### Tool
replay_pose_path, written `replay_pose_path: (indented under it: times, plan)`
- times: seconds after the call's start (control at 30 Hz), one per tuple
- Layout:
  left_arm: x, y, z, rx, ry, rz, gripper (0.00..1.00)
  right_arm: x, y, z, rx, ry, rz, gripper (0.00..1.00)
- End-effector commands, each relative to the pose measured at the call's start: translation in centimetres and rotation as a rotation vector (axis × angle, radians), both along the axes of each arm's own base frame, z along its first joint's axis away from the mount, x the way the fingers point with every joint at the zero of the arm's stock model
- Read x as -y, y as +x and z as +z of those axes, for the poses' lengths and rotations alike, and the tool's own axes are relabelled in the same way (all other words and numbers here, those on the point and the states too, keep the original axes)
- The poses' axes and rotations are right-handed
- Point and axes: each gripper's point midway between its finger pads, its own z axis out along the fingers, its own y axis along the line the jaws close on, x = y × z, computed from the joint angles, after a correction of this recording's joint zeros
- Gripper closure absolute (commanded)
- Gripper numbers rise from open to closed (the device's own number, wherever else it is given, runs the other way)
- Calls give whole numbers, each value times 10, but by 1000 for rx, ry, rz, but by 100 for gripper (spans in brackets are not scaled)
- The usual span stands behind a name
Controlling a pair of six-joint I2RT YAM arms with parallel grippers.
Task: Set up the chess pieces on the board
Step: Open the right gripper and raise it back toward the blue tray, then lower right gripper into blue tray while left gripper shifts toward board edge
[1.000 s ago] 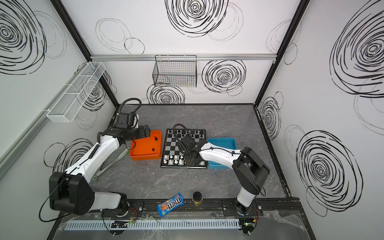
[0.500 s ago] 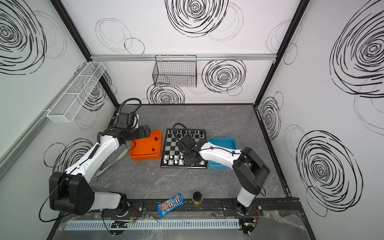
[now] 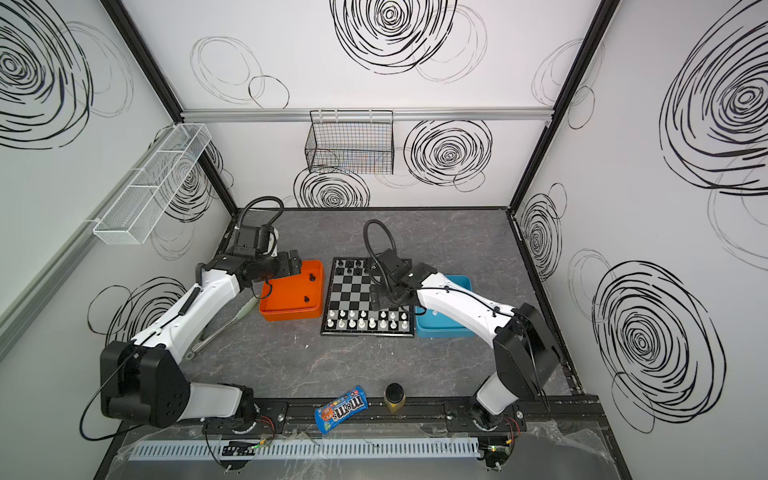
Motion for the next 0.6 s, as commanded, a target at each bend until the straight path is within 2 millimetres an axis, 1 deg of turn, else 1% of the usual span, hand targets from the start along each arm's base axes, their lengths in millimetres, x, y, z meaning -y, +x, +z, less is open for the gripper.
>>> replay_pose_path:
  times: [0.0, 0.03, 0.1, 0.2, 0.3, 0.37, 0.4, 0.5, 0.57]
  plan:
    - [-1, 7, 9, 16, -10, 11, 4, 42, 9, 21, 34, 14, -84, 0]
    - [-1, 8, 9, 16, -9, 11, 4, 57, 12, 23, 43, 13, -115, 0]
    - [-1, 10, 9, 13, -7, 10, 4, 86, 15, 21, 49, -7, -168, 0]
    - [3, 16, 7, 3, -5, 4, 4, 124, 11, 6, 21, -30, -236, 0]
    - [12, 22, 7, 2, -1, -16, 4, 149, 5, -14, -27, -39, -278, 3]
    - [20, 27, 7, 2, -1, -31, 4, 158, 2, -26, -64, -37, -295, 6]
    - [25, 30, 7, 1, -2, -41, 4, 159, 0, -32, -89, -32, -295, 9]
    - [40, 36, 5, -4, 3, -73, 4, 158, -4, -46, -138, -29, -285, 16]
    - [51, 39, 4, -6, 5, -94, 4, 155, -4, -52, -148, -19, -279, 23]
